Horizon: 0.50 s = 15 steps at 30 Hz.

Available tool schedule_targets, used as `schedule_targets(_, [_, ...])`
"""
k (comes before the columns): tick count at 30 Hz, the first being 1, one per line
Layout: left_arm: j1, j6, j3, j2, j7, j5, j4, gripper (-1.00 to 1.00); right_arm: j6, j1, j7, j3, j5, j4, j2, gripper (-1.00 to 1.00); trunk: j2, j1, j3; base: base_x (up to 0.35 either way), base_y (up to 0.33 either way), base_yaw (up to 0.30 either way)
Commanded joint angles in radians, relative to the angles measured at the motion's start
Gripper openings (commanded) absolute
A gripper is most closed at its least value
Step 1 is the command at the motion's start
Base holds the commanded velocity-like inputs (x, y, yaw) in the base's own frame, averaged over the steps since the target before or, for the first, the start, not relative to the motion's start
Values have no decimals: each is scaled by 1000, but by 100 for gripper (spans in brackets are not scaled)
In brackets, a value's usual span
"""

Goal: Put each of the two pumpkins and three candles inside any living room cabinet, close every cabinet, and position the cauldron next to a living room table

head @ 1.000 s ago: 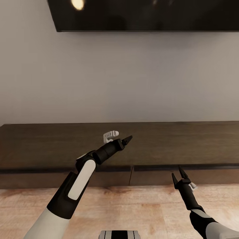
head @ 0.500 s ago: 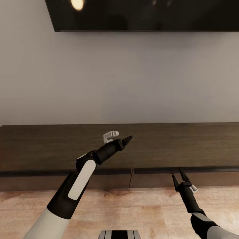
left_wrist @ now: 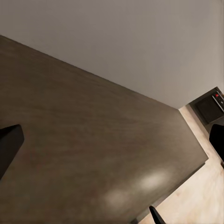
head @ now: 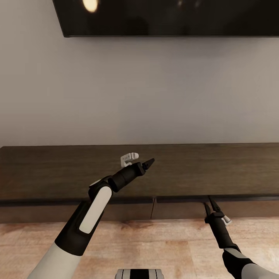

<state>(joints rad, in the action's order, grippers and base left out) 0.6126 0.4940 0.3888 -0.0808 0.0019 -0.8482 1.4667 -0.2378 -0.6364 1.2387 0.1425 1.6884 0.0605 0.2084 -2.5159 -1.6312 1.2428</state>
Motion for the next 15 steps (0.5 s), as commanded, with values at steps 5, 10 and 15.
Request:
schedule_targets(5, [1,4,-1,0,0,-5,0,100,-9,-23,-45,6,10,-2,0,-100,0,0,1,0,0,0])
schedule_targets(10, [1,4,-1,0,0,-5,0,100,-9,-23,-45,6,9,-2,0,-100,0,0,1,0,0,0])
schedule_targets(15, [0,6,-2,0,0,-5,0,100,-9,-23,-45,6,9,-2,0,-100,0,0,1,-14,0,0])
